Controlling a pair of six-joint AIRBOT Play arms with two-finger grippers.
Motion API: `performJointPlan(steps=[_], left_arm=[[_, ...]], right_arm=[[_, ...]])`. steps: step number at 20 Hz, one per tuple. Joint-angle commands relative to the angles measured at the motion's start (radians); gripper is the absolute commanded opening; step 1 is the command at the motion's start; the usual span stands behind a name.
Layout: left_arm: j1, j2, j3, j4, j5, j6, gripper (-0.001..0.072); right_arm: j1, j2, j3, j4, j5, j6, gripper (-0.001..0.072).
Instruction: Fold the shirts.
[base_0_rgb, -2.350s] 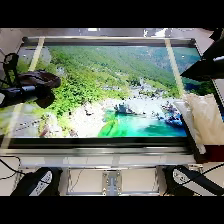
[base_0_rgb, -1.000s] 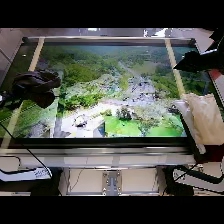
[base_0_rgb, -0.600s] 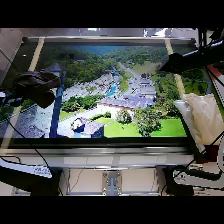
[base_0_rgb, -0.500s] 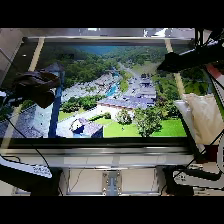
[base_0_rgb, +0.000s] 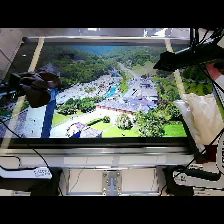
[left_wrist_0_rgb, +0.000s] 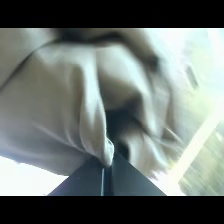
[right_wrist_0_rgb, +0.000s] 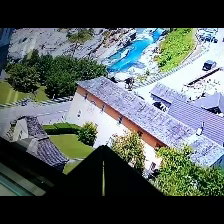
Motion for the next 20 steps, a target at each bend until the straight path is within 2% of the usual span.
performJointPlan(steps=[1,4,7,9,12,15,16,17,18,19,20], left_arm=[[-0.068,0.175,0.0,-0.148,-0.215,0.161,0.001],[-0.192,0.281,0.0,-0.281,-0.384,0.251,0.0011],[-0.373,0.333,0.0,-0.301,-0.48,0.258,0.0011],[-0.521,0.338,0.0,-0.301,-0.5,0.257,0.0011],[-0.766,0.333,-0.002,-0.301,-0.454,0.258,0.0011],[-0.998,0.298,-0.002,-0.3,-0.287,0.26,0.0012],[-1.054,0.278,-0.002,-0.29,-0.211,0.275,0.0038],[-1.088,0.263,-0.002,-0.256,-0.143,0.297,0.0254],[-1.1,0.253,-0.002,-0.191,-0.08,0.316,0.065],[-1.091,0.251,-0.002,-0.1,-0.044,0.318,0.0707],[-1.062,0.253,-0.002,0.012,-0.042,0.317,0.071]], right_arm=[[0.002,0.001,0.06,-0.001,0.114,0.0,0.0013],[0.002,0.001,0.154,-0.001,0.224,0.0,0.0013],[0.002,0.008,0.245,-0.001,0.301,-0.007,0.0013],[0.001,0.034,0.244,-0.007,0.301,-0.041,0.0013],[0.001,0.067,0.244,-0.066,0.3,-0.072,0.0013],[0.001,0.08,0.244,-0.145,0.299,-0.073,0.0013],[0.001,0.08,0.244,-0.168,0.299,-0.072,0.0014],[0.001,0.08,0.244,-0.198,0.298,-0.073,0.0014],[0.001,0.08,0.244,-0.243,0.298,-0.074,0.0033],[0.0,0.08,0.244,-0.297,0.299,-0.076,0.0052],[-0.008,0.08,0.244,-0.348,0.297,-0.079,0.0122]])
